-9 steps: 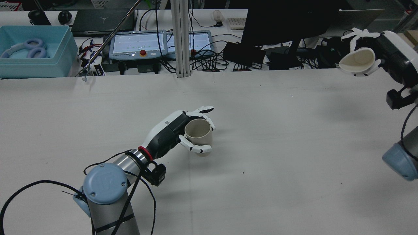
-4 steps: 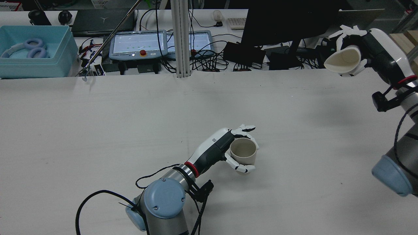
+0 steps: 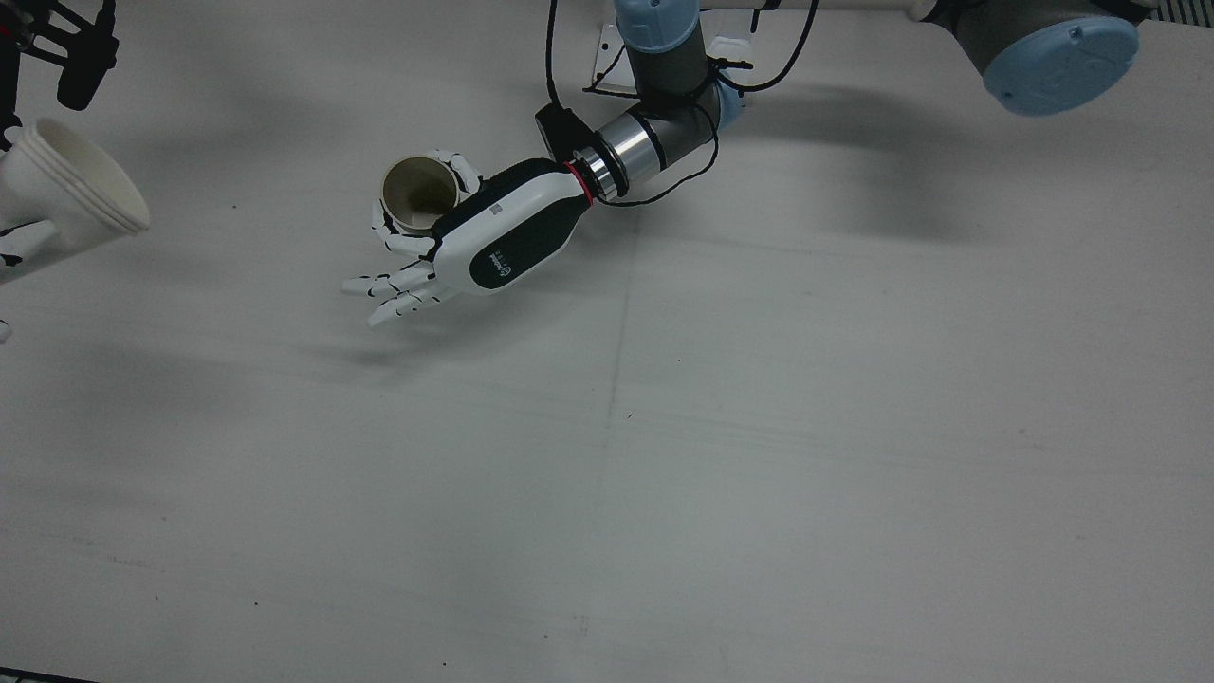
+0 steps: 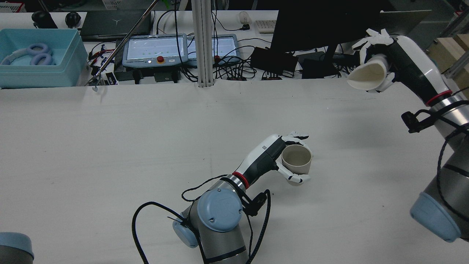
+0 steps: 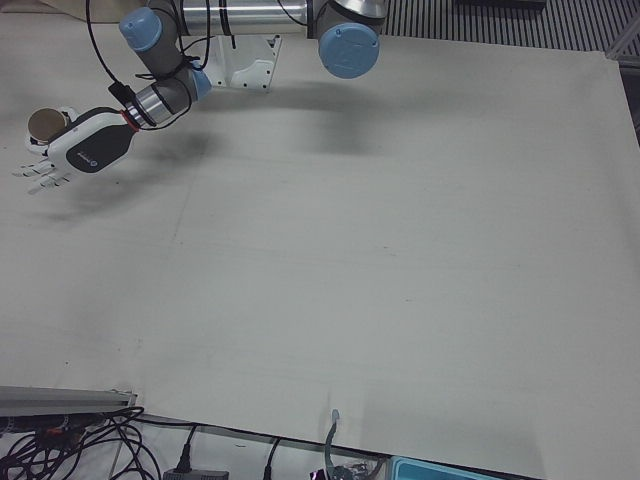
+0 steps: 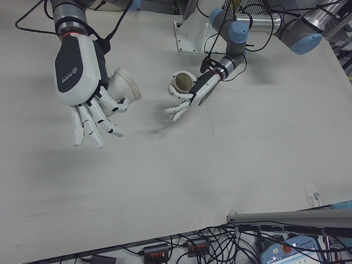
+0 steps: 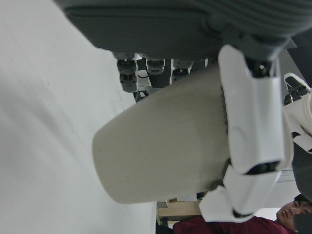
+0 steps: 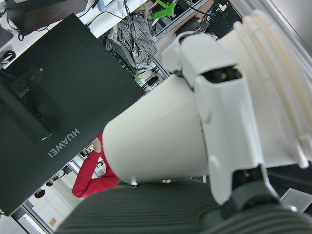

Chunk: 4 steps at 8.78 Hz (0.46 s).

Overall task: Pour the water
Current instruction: 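Tilt the white cup with the right hand over the beige cup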

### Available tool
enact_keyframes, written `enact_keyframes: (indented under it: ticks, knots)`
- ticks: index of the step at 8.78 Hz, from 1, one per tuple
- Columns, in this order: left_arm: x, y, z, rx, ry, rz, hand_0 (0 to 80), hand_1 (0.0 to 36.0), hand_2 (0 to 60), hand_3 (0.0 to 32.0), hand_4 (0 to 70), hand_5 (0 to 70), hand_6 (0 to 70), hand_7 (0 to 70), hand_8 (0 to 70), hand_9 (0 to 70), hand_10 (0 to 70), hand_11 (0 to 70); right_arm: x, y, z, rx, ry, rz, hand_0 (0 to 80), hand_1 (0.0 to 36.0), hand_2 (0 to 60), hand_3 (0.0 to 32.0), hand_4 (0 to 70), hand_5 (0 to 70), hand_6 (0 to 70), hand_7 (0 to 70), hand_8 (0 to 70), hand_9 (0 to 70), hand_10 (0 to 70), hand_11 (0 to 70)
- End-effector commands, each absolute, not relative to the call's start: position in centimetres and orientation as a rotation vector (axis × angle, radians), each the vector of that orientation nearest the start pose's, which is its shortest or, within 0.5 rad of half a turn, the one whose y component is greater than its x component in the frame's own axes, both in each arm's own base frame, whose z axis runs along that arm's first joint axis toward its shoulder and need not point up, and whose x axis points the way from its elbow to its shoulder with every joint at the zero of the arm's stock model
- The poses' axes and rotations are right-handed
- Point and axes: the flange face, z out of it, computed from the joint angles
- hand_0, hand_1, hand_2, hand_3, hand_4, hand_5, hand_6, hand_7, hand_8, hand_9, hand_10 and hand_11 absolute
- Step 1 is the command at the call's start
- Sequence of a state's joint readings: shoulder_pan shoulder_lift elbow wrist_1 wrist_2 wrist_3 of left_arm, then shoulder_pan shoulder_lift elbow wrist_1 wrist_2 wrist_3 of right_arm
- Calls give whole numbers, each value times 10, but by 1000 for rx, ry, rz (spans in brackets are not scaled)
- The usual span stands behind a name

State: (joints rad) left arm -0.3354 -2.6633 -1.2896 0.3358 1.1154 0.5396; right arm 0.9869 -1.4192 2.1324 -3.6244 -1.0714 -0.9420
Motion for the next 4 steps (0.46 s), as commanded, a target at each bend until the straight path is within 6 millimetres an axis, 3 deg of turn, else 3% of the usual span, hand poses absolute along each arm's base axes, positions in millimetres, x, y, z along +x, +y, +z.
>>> enact_keyframes:
  ticks: [1,2,4]
  knots:
    - [668,-433,72,-435,2286,-1283,637,360,600,0,700,700,164,181,48,46,87,145,-172,-459,360,849,-1920,1390,800,360,600,0,700,700,296,302,97,97,0,0]
    - [665,-434,60,-441,2302,-1278,636,360,600,0,700,700,169,184,49,46,89,146,-195,-448,348,865,-1922,1366,800,360,600,0,700,700,303,307,98,98,0,0]
    - [670,-435,64,-425,2289,-1284,640,360,600,0,700,700,174,190,51,48,84,140,-213,-425,317,952,-1913,1294,800,360,600,0,700,700,295,295,94,92,0,0]
